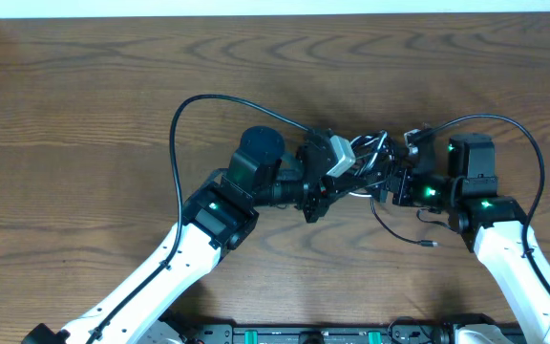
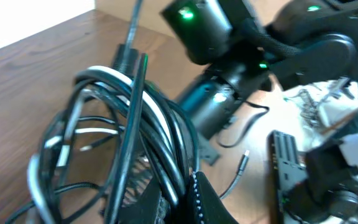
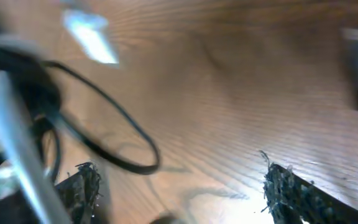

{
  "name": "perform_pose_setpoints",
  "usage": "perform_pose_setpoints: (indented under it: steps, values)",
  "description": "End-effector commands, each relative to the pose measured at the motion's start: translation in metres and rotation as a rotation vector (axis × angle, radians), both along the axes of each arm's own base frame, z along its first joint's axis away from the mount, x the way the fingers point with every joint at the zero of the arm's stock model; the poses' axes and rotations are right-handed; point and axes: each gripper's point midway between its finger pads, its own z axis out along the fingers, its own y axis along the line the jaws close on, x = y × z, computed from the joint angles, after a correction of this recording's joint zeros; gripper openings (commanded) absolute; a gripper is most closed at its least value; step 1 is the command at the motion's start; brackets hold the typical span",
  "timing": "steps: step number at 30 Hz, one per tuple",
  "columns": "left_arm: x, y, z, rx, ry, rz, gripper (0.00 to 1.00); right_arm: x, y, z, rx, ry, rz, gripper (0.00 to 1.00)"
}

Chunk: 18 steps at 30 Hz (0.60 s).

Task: Untangle cables

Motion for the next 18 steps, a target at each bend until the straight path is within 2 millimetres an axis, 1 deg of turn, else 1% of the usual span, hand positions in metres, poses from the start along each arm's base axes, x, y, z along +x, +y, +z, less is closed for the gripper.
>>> perform_pose_setpoints:
  steps: [1, 3, 7, 8, 14, 18]
  values:
    - [0.023, 0.008, 0.004, 0.022, -0.051, 0.14, 0.08, -0.01, 0.013, 0.009, 0.058, -0.022, 0.094, 0.85]
    - [0.03, 0.012, 0.003, 0.035, -0.061, 0.184, 0.08, -0.015, 0.018, 0.014, 0.085, -0.049, 0.144, 0.88]
    - [0.03, 0.012, 0.002, 0.036, -0.06, 0.185, 0.08, -0.021, 0.025, 0.023, 0.133, -0.085, 0.206, 0.91]
    - [0.03, 0.012, 0.002, 0.036, -0.059, 0.185, 0.07, -0.022, 0.027, 0.028, 0.153, -0.102, 0.228, 0.91]
    - [0.03, 0.012, 0.002, 0.038, -0.057, 0.185, 0.08, -0.025, 0.037, 0.052, 0.249, -0.196, 0.319, 0.91]
    - [0.03, 0.012, 0.001, 0.039, -0.057, 0.185, 0.08, -0.022, 0.039, 0.06, 0.263, -0.246, 0.334, 0.91]
